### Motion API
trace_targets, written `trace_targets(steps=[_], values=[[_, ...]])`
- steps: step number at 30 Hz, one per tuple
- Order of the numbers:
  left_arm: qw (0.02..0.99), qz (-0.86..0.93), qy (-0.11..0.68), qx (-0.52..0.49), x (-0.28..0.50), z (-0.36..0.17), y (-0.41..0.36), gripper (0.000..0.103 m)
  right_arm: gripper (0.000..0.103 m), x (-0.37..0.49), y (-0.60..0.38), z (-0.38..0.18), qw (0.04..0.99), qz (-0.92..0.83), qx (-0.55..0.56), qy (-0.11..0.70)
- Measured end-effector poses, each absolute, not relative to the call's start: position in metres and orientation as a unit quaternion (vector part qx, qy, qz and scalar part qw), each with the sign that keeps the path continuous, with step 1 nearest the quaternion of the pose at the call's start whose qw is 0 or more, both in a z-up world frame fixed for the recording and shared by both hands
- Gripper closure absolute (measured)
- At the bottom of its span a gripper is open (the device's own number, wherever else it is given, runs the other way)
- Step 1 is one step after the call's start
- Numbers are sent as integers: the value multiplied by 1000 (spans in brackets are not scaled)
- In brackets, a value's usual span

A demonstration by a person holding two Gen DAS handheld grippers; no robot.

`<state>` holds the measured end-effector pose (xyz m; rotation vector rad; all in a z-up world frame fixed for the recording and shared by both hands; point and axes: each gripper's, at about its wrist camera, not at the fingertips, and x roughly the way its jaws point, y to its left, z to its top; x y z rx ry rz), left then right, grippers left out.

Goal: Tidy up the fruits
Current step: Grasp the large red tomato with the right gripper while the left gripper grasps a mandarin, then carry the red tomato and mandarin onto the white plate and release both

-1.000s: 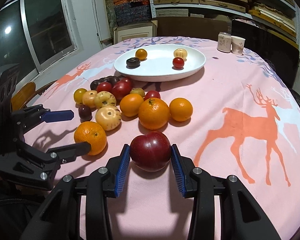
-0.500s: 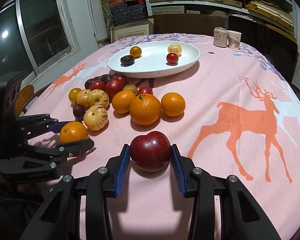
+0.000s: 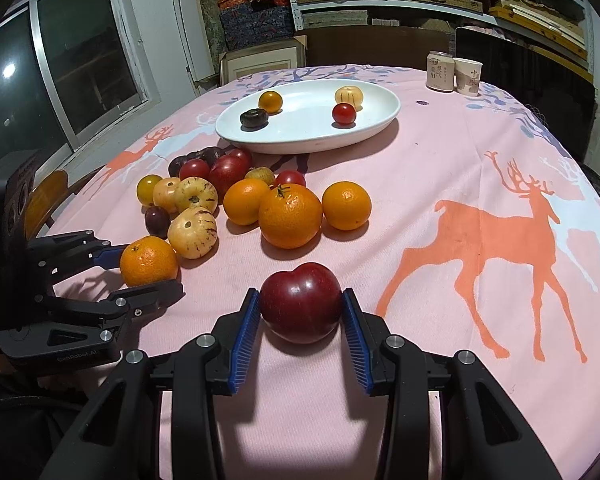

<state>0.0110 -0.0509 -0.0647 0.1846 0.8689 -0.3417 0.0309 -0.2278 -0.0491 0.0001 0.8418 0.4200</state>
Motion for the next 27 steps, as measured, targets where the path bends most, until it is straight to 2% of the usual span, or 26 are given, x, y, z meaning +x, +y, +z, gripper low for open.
trace_targets(steps=[27], values=[[892, -157, 416, 81, 6, -61, -44, 57, 61, 28, -231, -49, 894, 202, 2, 401]])
